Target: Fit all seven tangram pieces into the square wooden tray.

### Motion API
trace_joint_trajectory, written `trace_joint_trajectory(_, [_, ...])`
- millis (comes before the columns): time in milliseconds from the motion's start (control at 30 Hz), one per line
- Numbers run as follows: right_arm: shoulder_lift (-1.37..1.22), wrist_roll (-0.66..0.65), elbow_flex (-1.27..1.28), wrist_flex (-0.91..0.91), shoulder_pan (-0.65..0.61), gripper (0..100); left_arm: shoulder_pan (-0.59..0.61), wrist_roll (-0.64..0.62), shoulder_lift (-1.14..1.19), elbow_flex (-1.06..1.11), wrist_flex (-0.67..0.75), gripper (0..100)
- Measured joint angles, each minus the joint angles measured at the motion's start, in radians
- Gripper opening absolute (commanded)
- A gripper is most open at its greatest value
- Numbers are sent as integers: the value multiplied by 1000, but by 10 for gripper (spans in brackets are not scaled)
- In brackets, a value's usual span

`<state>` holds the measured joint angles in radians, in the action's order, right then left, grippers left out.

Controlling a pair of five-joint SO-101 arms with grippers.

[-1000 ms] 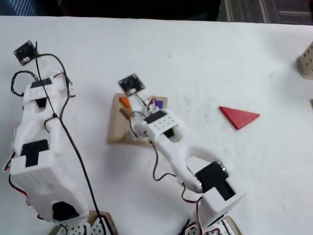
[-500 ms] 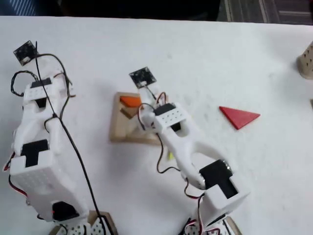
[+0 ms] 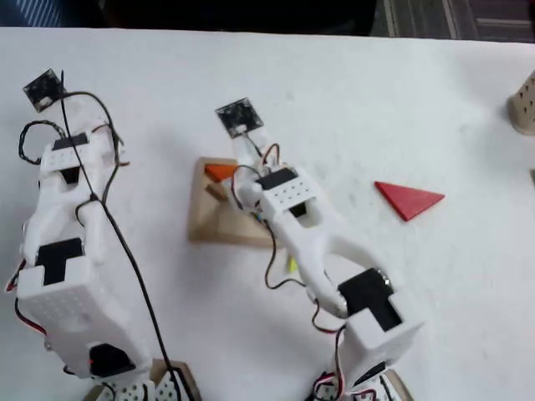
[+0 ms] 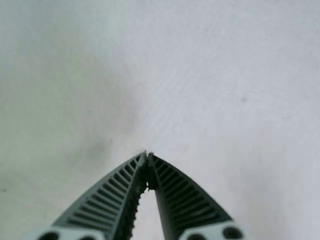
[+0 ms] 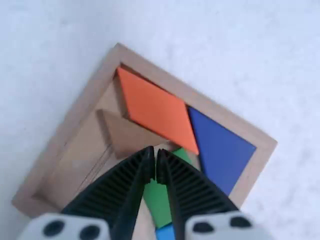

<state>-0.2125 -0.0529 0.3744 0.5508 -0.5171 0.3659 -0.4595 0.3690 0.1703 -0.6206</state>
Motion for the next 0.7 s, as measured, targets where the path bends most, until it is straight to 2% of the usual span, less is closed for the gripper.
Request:
trace_joint_trajectory(167, [-64, -26, -2, -66, 28, 18, 0, 0, 0, 0, 0, 22])
trace_joint_trajectory(400, [-61, -132, -12, 15, 34, 18, 0, 0, 0, 0, 0, 22])
trace_joint_trajectory(700, [-25, -146, -21, 54, 95, 18, 0, 0, 0, 0, 0, 22])
